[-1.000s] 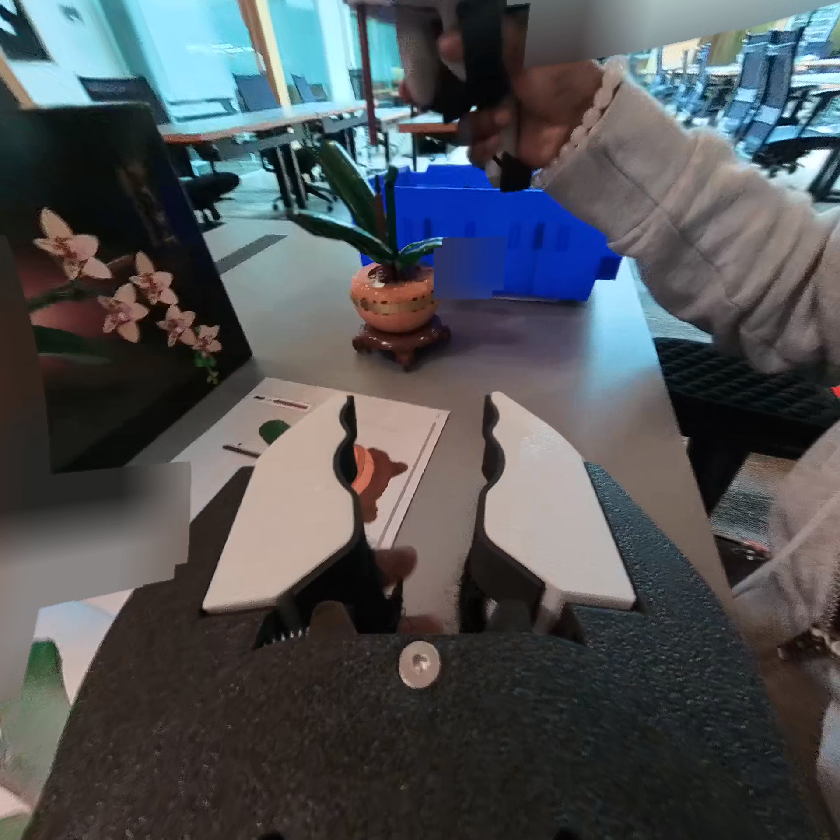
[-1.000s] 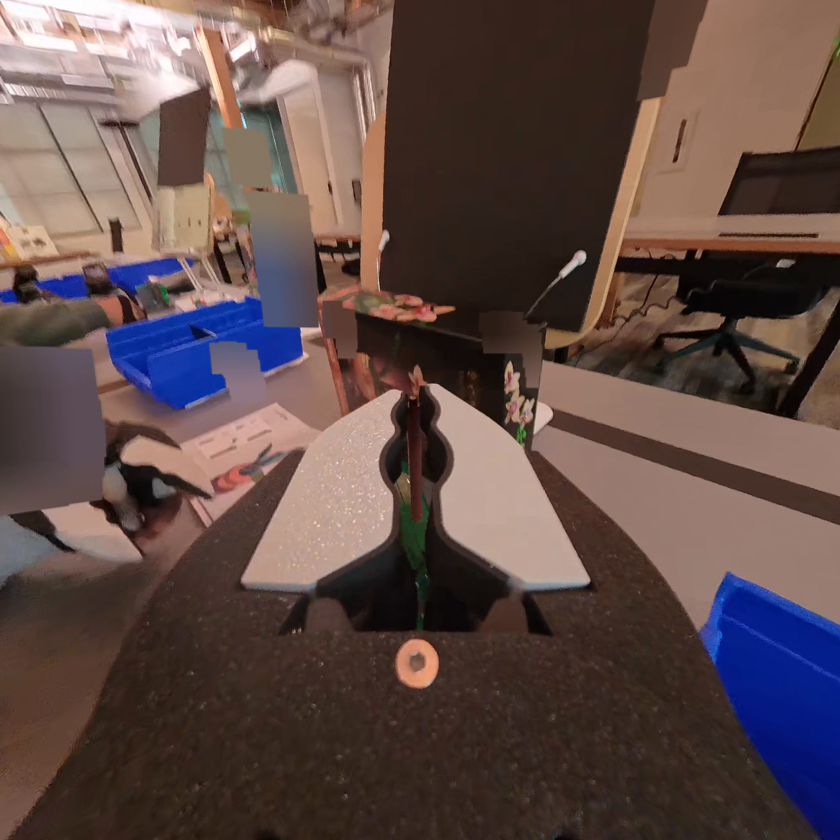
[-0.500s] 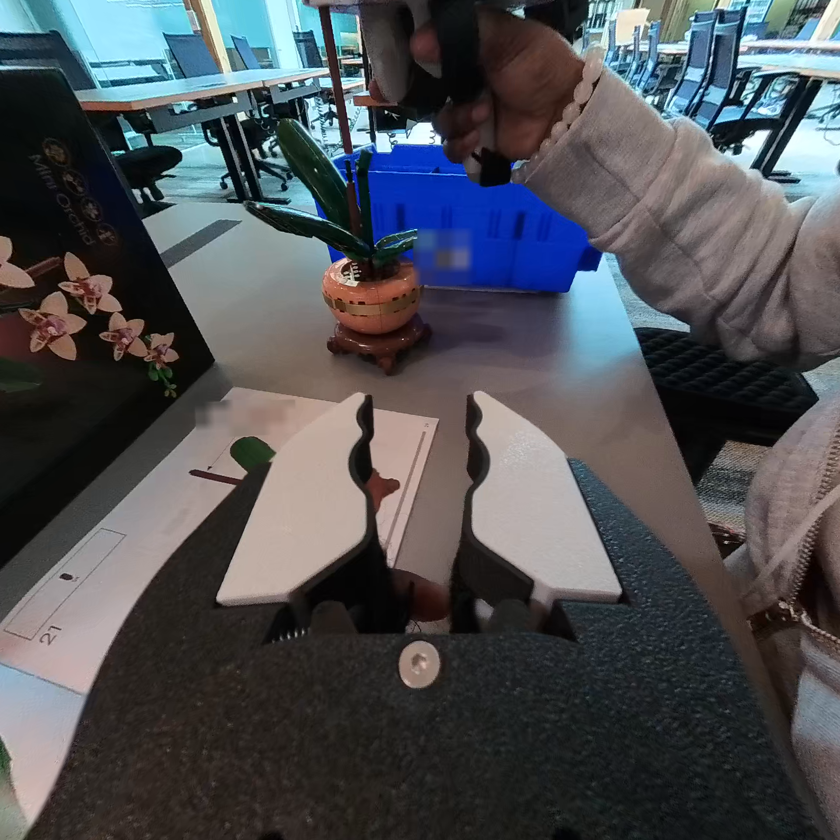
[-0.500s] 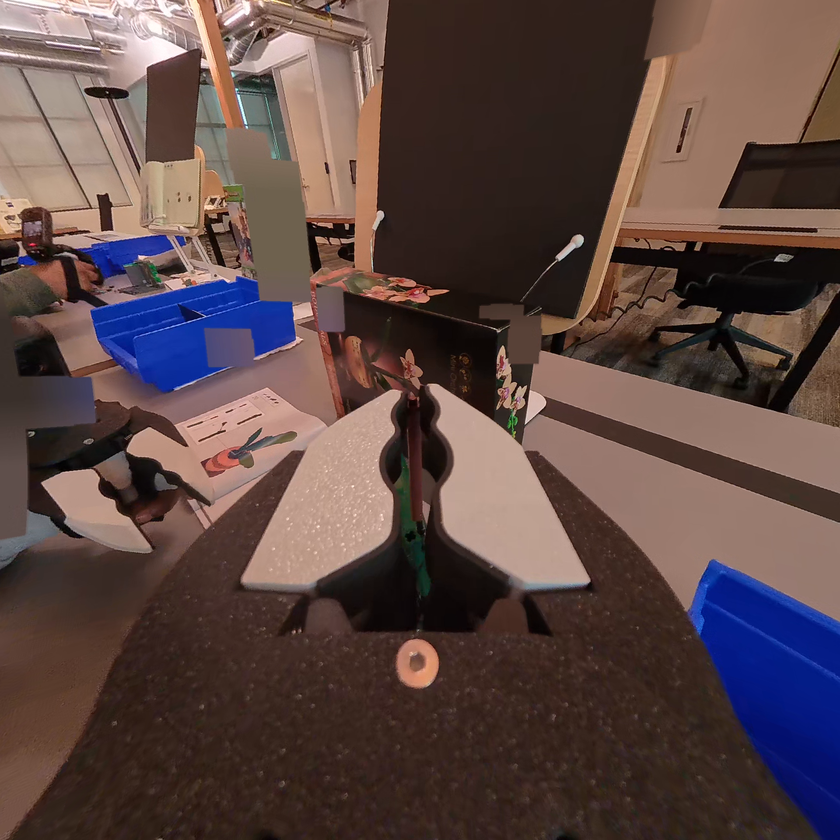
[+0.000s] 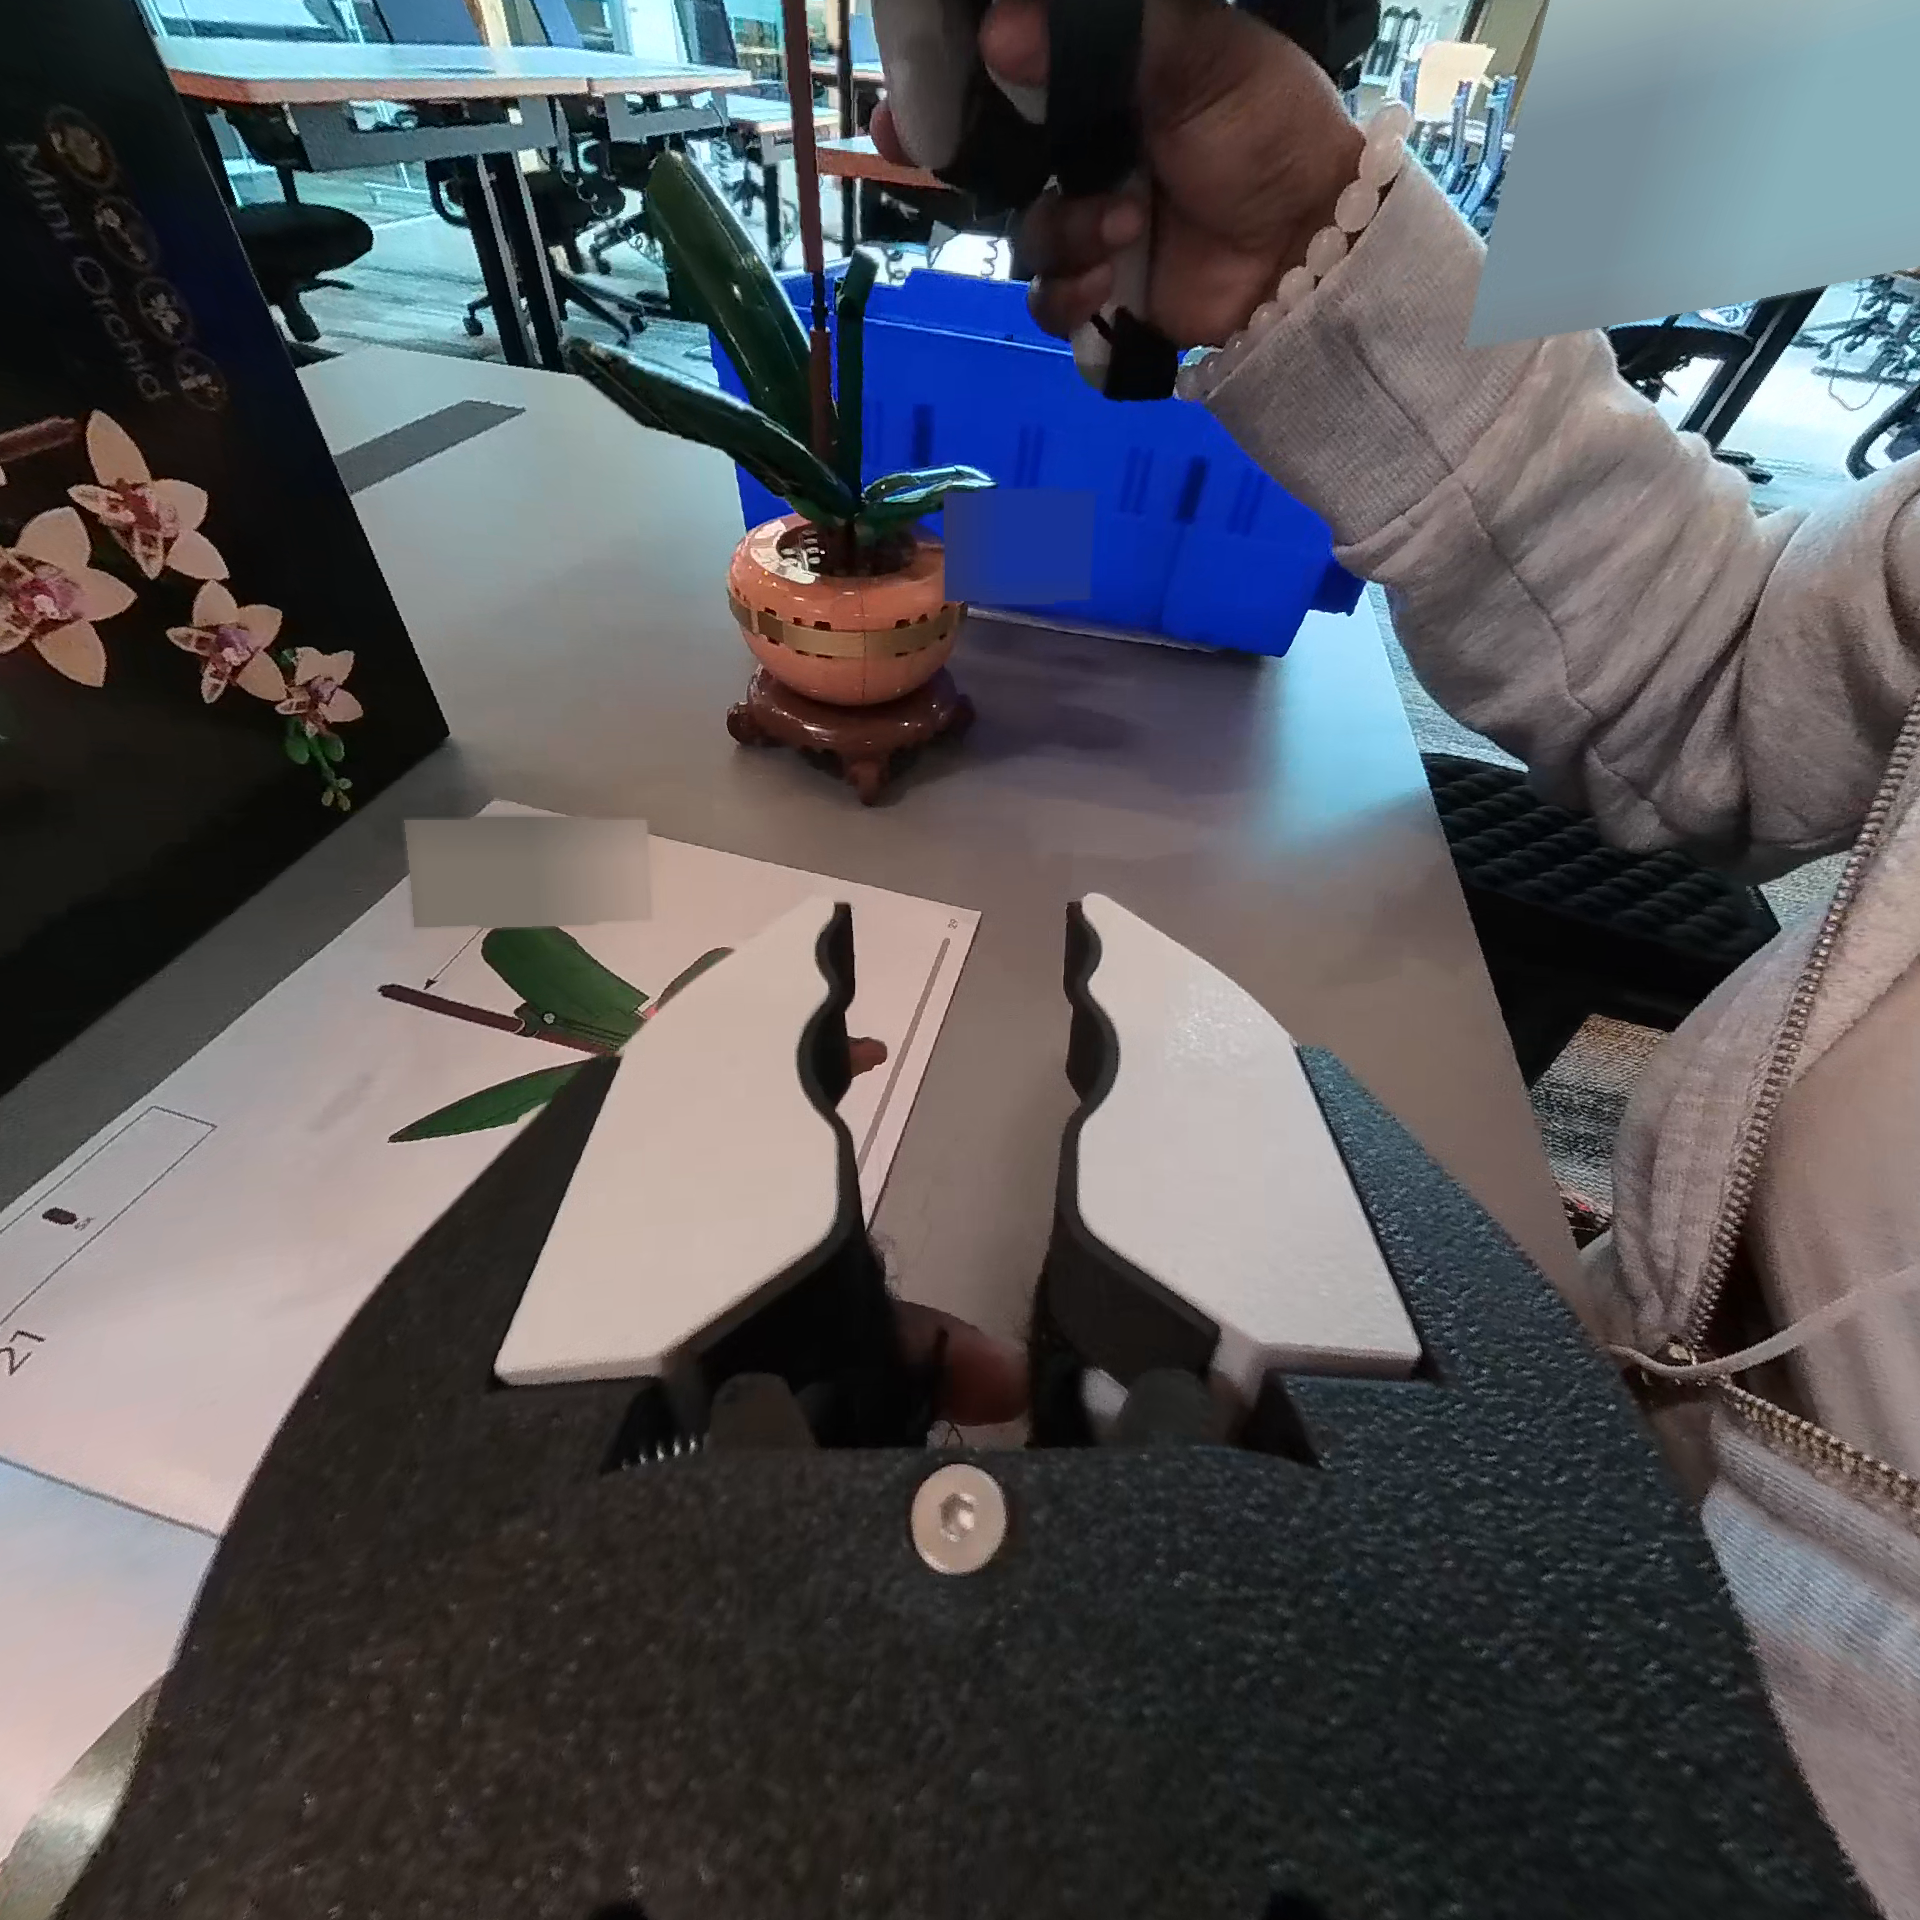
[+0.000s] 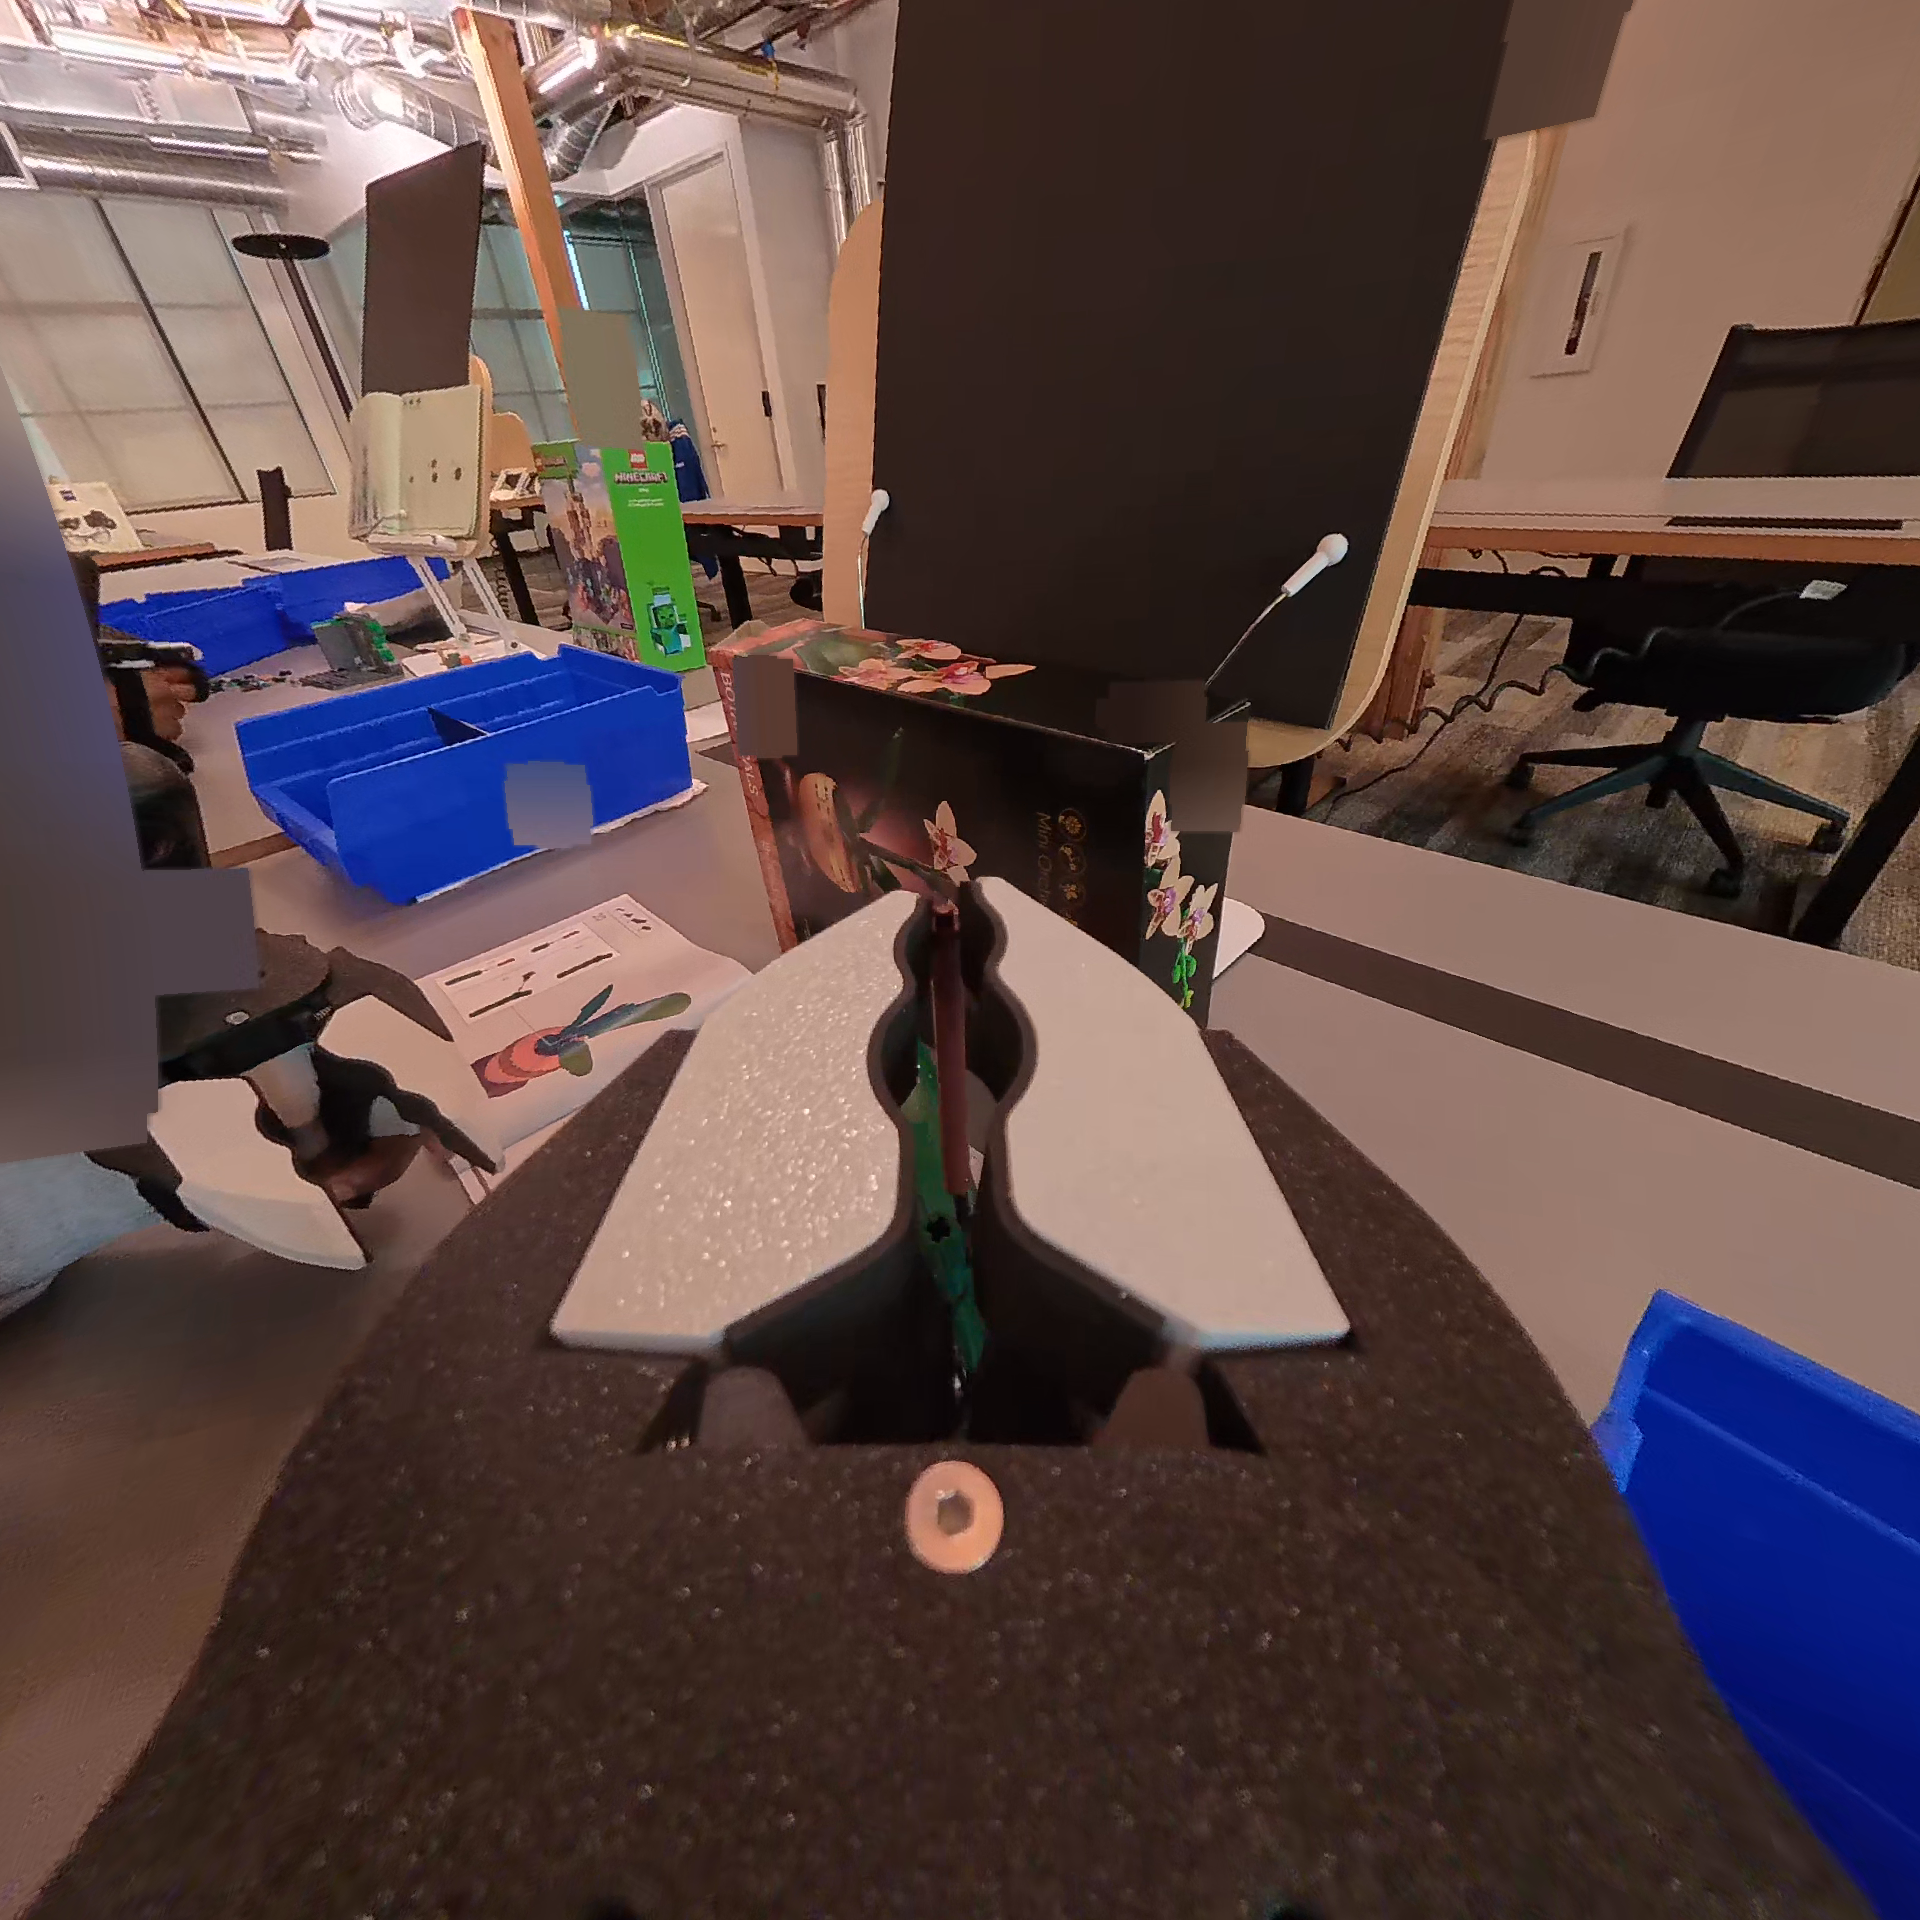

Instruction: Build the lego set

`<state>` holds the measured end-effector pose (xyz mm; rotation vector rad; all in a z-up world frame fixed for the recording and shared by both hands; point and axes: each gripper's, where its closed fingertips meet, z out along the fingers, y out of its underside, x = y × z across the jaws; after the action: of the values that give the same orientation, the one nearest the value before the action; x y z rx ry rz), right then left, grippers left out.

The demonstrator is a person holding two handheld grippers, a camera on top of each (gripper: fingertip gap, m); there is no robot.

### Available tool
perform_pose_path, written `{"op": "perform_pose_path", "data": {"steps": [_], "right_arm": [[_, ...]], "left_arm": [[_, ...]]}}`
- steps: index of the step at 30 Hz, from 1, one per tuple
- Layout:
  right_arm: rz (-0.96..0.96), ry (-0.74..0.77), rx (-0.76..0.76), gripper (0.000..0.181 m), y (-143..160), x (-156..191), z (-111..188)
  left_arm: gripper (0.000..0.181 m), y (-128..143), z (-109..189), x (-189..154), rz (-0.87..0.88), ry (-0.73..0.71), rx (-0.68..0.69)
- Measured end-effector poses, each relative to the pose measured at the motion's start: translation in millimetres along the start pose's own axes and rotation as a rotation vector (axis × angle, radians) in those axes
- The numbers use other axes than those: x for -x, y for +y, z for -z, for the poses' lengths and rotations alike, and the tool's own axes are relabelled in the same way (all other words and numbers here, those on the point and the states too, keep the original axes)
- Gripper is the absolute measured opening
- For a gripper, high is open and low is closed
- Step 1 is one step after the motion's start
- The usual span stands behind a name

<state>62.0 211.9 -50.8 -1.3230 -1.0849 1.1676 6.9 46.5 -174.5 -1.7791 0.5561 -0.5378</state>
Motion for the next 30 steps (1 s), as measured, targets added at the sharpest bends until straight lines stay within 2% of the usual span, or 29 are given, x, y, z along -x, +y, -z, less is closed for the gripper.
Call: {"op": "perform_pose_path", "data": {"steps": [17,25,30], "right_arm": [[-0.007,-0.015,-0.031,0.004,-4.5,0.2,3.2],[0.017,0.01,-0.068,0.004,-13.3,4.0,16.6],[-0.023,0.089,-0.218,0.004,-18.9,-3.0,32.1]], "left_arm": [[0.038,8.9,-3.7,3.2,-0.012,-0.02,0.036],[0.038,9.5,-4.9,2.4,-0.029,-0.025,0.038],[0.037,5.3,-6.0,0.4,-0.064,-0.013,0.003]]}}
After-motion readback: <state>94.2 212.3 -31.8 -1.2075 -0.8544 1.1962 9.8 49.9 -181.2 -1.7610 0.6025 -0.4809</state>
